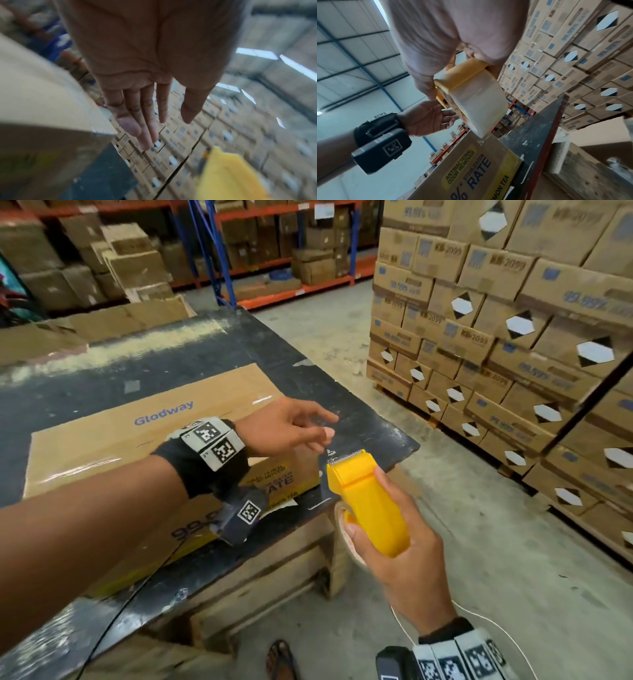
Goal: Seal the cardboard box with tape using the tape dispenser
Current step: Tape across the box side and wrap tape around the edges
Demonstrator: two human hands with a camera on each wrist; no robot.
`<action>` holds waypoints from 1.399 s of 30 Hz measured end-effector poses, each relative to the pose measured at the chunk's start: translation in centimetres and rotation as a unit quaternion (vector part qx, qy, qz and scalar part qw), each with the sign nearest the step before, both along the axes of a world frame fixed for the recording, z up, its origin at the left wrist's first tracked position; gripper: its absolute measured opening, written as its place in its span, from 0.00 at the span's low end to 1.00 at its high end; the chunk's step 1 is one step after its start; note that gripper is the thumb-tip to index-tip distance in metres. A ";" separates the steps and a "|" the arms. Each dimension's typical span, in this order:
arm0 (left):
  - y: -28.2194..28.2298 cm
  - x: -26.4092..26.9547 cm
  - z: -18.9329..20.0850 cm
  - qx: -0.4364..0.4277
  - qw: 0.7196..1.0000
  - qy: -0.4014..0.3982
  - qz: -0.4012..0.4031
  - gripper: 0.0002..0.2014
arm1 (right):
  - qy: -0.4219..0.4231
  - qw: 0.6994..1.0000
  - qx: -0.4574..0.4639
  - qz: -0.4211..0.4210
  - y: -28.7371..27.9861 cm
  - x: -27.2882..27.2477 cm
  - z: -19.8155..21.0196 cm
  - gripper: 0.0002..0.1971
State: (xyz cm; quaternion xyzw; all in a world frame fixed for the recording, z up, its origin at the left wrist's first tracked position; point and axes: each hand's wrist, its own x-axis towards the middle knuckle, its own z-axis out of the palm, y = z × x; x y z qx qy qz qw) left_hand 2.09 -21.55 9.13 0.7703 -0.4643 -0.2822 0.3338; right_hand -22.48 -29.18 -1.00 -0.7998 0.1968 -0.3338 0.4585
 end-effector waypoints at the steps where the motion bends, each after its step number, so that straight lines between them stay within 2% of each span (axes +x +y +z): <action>1: 0.4 -0.6 0.2 -0.004 0.997 0.076 0.012 0.17 | -0.008 1.000 -0.012 0.000 0.1 0.0 0.1 0.39; 3: 2.1 -1.7 0.8 -0.016 0.989 0.143 0.039 0.17 | -0.025 0.999 -0.031 0.016 0.9 0.2 0.7 0.40; 7: 5.4 -2.6 1.0 -0.047 0.977 0.190 0.088 0.16 | -0.049 0.997 -0.047 0.046 2.8 0.7 1.6 0.40; 12: 9.6 -1.4 2.3 -0.068 0.973 0.172 0.141 0.17 | -0.065 0.993 -0.049 0.080 5.7 2.5 3.1 0.40; 16: 13.0 0.3 4.6 -0.075 0.977 0.119 0.162 0.18 | -0.072 0.990 -0.054 0.105 8.3 5.1 4.9 0.41; 20: 16.9 3.9 7.3 -0.078 0.980 0.059 0.174 0.19 | -0.064 0.988 -0.066 0.120 12.1 8.6 7.3 0.41; 25: 22.1 9.6 10.6 -0.076 0.981 0.046 0.174 0.25 | -0.057 0.989 -0.066 0.122 17.5 12.4 10.2 0.40; 29: 27.9 16.5 13.1 -0.106 0.972 0.037 0.206 0.29 | -0.007 0.991 -0.071 0.117 21.6 13.7 11.0 0.40; 32: 31.3 21.6 12.1 -0.088 0.974 0.039 0.203 0.29 | 0.024 0.991 -0.058 0.120 25.1 15.4 11.5 0.41; 38: 33.5 29.4 5.4 -0.086 0.973 0.066 0.202 0.21 | 0.075 0.990 -0.035 0.113 30.4 21.9 11.9 0.37; 42: 35.0 32.9 1.3 -0.079 0.972 0.081 0.207 0.19 | 0.125 0.985 -0.054 0.107 32.2 25.7 11.0 0.37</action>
